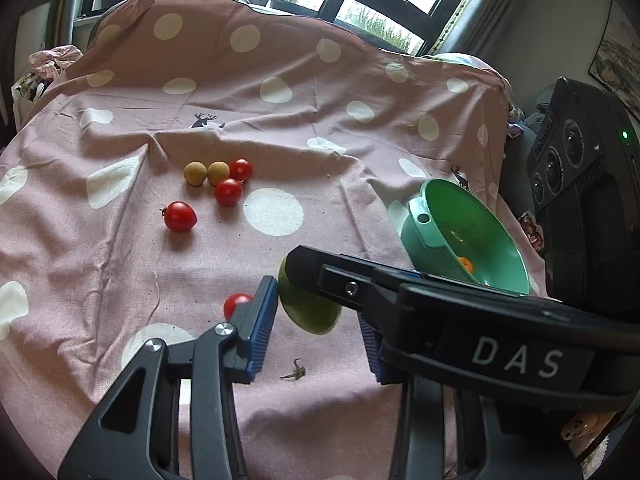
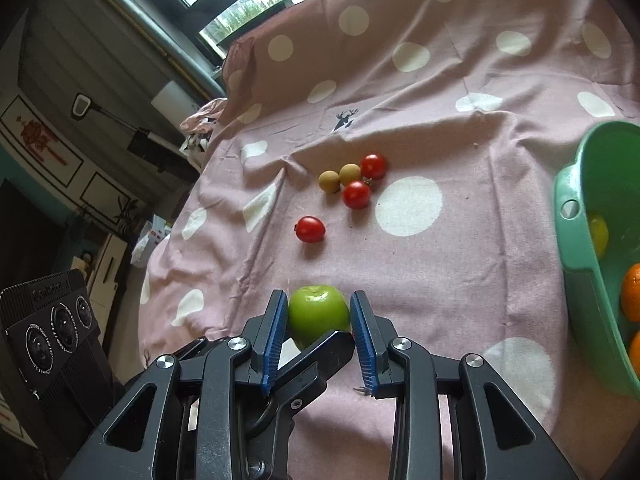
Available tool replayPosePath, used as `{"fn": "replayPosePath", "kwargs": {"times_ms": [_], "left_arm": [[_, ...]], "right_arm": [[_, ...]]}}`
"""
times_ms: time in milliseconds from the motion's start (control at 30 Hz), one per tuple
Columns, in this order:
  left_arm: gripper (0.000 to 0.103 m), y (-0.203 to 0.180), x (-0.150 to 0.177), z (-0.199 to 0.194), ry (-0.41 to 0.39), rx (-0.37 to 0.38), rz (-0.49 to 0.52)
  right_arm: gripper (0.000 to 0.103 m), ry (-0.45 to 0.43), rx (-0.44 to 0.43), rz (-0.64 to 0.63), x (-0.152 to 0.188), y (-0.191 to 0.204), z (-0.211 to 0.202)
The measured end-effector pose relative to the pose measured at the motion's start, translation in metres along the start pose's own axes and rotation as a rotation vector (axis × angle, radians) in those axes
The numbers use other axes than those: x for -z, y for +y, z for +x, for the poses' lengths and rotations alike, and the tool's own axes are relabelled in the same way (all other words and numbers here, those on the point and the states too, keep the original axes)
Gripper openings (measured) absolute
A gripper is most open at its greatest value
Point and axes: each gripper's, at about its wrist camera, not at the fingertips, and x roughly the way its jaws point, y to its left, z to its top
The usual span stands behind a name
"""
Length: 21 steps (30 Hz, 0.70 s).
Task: Organize fruits
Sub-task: 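Carry the second green apple into the green bowl and open the right gripper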
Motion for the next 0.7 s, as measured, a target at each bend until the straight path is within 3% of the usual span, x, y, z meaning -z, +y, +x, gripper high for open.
{"fn": "replayPosePath", "kwargs": {"times_ms": [433, 700], "left_arm": [[0.038, -0.062, -0.020, -0.007, -0.078, 0.039, 0.116], [0.038, -0.104, -0.030, 0.008, -0.073, 0.081, 0.198]], "right_arm": [[0.035, -0.142, 0.004, 0.007, -0.010, -0.018, -0.061], [0.035, -0.218, 0.028, 0.060, -0.012, -0.048, -0.097]]}}
